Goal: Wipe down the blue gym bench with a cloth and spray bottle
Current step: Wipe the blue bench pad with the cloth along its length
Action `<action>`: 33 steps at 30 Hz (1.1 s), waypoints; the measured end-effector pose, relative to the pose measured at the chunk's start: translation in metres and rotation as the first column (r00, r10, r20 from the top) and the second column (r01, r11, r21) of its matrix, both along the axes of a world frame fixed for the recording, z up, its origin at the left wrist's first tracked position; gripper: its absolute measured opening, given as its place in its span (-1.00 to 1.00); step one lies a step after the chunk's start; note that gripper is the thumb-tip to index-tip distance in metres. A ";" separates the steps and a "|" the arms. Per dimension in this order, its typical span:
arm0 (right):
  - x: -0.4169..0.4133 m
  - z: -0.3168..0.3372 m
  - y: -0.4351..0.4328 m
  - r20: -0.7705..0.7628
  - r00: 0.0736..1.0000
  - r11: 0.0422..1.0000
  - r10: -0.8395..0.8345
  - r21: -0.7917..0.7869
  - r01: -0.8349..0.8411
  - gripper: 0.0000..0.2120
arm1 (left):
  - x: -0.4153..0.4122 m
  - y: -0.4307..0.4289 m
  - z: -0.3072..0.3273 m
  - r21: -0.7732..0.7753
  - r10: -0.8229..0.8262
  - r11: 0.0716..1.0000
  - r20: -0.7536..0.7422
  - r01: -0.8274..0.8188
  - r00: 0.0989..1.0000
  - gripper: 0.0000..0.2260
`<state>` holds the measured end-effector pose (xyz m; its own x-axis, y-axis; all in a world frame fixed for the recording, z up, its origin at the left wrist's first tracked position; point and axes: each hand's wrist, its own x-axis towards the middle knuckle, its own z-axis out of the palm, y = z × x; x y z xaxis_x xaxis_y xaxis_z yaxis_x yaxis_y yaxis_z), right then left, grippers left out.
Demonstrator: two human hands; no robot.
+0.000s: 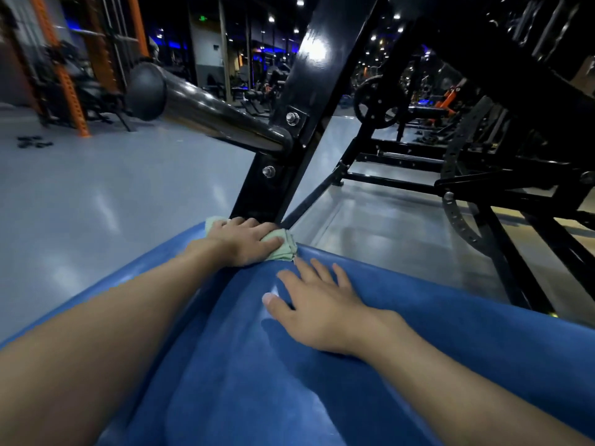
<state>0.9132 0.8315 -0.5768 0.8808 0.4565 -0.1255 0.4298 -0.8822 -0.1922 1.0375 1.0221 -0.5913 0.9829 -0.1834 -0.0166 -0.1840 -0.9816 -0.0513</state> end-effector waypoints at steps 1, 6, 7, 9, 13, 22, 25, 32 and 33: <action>0.002 0.001 0.009 -0.003 1.000 1.000 0.002 -0.005 -0.002 -0.38 | 0.002 0.007 0.000 -0.027 0.034 0.999 0.004 -0.034 0.999 -0.25; 0.009 -0.003 0.028 -0.025 1.000 0.999 -0.005 -0.047 0.004 -0.34 | 0.006 0.035 0.008 -0.155 0.213 0.964 -0.043 -0.218 0.976 -0.34; 0.010 -0.005 0.028 -0.021 1.000 0.998 -0.004 -0.058 0.003 -0.33 | 0.006 0.042 0.008 -0.168 0.237 0.955 -0.061 -0.244 0.970 -0.35; 0.010 -0.007 0.028 -0.016 1.000 0.997 -0.009 -0.070 0.007 -0.33 | 0.005 0.057 0.007 -0.229 0.273 0.930 -0.090 -0.286 0.958 -0.35; 0.011 -0.007 0.030 -0.015 1.000 0.996 -0.028 -0.082 0.027 -0.32 | -0.016 0.080 0.004 -0.306 0.311 0.895 -0.093 -0.325 0.946 -0.42; -0.022 0.004 0.047 -0.002 1.000 0.997 0.020 -0.072 -0.020 -0.31 | -0.091 0.120 -0.001 -0.301 0.380 0.865 -0.129 -0.401 0.916 -0.42; -0.058 0.002 0.063 0.000 0.990 0.988 0.141 -0.064 -0.141 -0.32 | -0.114 0.128 0.000 -0.291 0.390 0.860 -0.157 -0.420 0.907 -0.38; -0.087 -0.009 0.069 0.009 0.991 0.988 0.130 -0.079 -0.129 -0.35 | -0.175 0.143 0.002 -0.323 0.414 0.838 -0.147 -0.439 0.898 -0.36; -0.086 -0.010 0.067 0.002 0.992 0.989 0.125 -0.085 -0.124 -0.37 | -0.183 0.146 0.002 -0.334 0.416 0.833 -0.148 -0.442 0.897 -0.35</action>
